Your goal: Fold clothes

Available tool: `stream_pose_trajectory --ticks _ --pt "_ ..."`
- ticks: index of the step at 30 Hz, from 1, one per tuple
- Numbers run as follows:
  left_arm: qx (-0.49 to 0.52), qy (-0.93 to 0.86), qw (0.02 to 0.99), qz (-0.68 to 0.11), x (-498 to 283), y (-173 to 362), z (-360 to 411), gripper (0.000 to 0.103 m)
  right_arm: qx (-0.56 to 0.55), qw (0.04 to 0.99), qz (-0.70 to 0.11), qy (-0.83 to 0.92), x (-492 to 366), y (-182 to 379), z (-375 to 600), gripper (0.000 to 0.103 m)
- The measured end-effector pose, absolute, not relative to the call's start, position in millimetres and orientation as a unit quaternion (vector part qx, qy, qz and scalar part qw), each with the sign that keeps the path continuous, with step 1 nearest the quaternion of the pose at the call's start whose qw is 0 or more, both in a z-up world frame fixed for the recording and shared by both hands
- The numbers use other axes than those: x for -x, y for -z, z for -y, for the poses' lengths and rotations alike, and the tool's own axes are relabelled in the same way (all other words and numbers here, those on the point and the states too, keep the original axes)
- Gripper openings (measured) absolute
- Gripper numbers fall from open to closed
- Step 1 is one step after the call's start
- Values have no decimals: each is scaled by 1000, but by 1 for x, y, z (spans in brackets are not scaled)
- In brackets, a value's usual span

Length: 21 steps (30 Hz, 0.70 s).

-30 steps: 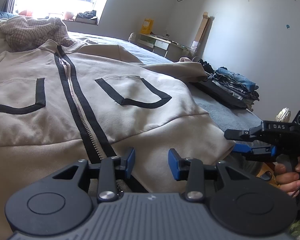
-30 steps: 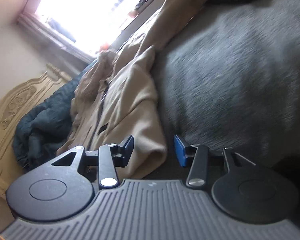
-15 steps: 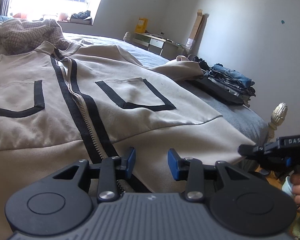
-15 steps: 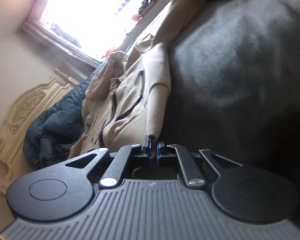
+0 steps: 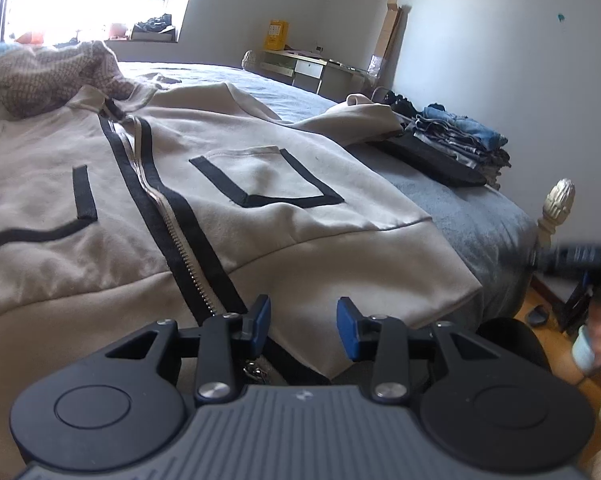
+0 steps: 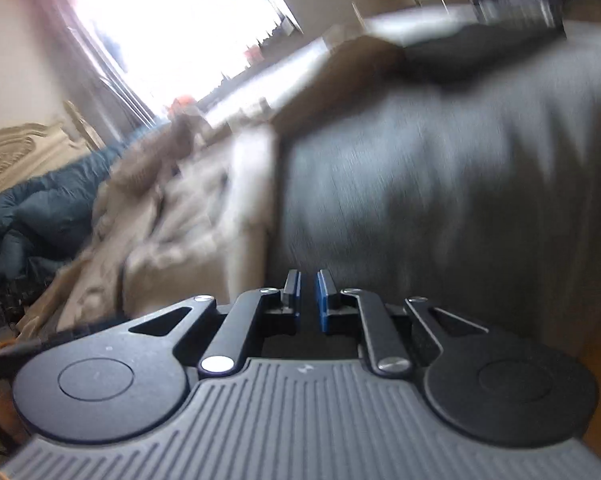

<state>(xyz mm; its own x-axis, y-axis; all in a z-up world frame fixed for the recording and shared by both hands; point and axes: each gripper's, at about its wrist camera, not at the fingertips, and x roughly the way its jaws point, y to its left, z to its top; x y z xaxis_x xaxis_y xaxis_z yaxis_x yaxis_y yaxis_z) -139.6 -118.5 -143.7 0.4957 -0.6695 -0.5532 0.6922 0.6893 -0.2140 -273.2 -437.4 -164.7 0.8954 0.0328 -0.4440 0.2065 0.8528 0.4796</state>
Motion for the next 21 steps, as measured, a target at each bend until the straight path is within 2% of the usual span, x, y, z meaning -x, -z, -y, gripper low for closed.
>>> stream_pose_trajectory --ticks 5,9,13,18,21 --pt "-16 408 870 -278 153 130 119 43 -145 973 -178 -15 225 139 404 9" --pt "-16 394 870 -296 145 140 128 43 -66 978 -193 -38 171 146 375 9" --pt "9 396 861 -317 139 153 119 42 -50 953 -296 -39 134 180 379 7" --pt "64 422 848 -315 121 135 103 43 -40 955 -286 -66 128 140 390 10" --pt "96 439 841 -300 99 125 105 44 -40 959 -268 -78 95 114 392 10"
